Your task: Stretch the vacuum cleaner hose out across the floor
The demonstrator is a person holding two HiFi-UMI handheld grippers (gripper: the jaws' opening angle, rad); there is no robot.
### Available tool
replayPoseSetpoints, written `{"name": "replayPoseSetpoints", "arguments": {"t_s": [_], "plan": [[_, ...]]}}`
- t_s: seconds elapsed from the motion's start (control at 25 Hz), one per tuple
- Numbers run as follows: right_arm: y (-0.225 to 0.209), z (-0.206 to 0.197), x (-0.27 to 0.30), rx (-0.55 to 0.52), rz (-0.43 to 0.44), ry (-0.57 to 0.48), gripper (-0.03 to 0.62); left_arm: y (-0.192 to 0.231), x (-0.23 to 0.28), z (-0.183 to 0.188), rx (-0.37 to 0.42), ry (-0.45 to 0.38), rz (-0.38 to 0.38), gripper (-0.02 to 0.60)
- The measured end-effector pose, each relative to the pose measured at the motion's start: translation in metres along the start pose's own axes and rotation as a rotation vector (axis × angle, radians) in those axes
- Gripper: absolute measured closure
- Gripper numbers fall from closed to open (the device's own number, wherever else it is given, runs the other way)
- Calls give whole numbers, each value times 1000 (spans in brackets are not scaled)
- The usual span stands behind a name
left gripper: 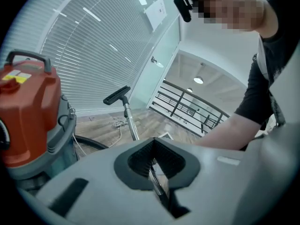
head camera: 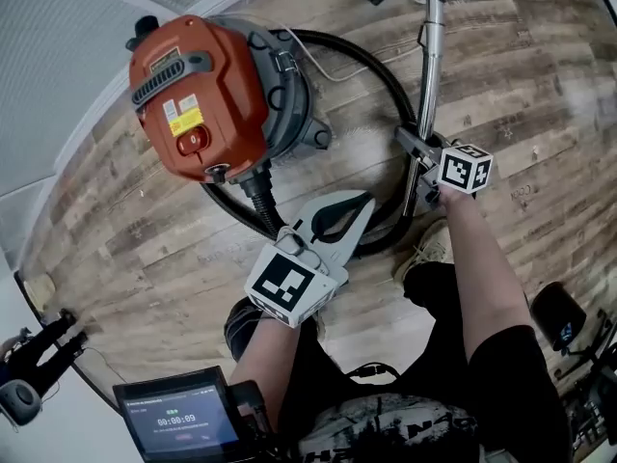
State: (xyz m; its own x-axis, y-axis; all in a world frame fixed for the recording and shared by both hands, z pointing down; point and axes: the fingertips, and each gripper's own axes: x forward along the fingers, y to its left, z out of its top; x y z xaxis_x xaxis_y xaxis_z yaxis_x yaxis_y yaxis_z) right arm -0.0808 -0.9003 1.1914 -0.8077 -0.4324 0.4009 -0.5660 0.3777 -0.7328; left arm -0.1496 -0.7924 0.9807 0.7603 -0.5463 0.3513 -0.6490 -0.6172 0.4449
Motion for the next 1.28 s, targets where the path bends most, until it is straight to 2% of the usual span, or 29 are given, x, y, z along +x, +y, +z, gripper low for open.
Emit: {"name": "replayPoseSetpoints", "arguments": {"t_s": [0.2,0.24,0.32,0.48,0.68,0.8,0.88,0.96,1.12,1.28], "plan": [[103,42,-42,-183,39,-16,482,-25,-37,62,-42,-7,11,578],[129,50,-48,-225,56,-25,484,-27,-44,76,-57,-14,13,524],[184,64,-59,-300,88,-35,484,-31,-57,106,-80,-27,25,472],[285,91,-74,-416,136,-37,484,-36,-68,181,-54,-69,50,347],[397,109,-98,-506,174,-11,484,-64,-99,266,-112,-158,22,301],[452,120,-107,-557,187,1,484,-92,-123,308,-74,-172,-7,296],[487,133,-112,-600,195,-3,484,-103,-142,338,-78,-208,-25,293],[523,143,-117,-630,204,-5,486,-113,-163,363,-89,-240,-37,349],[576,152,-124,-667,205,-12,491,-134,-191,394,-40,-277,-77,454],[661,155,-130,-713,202,-28,496,-167,-271,436,-19,-369,-153,466]]}}
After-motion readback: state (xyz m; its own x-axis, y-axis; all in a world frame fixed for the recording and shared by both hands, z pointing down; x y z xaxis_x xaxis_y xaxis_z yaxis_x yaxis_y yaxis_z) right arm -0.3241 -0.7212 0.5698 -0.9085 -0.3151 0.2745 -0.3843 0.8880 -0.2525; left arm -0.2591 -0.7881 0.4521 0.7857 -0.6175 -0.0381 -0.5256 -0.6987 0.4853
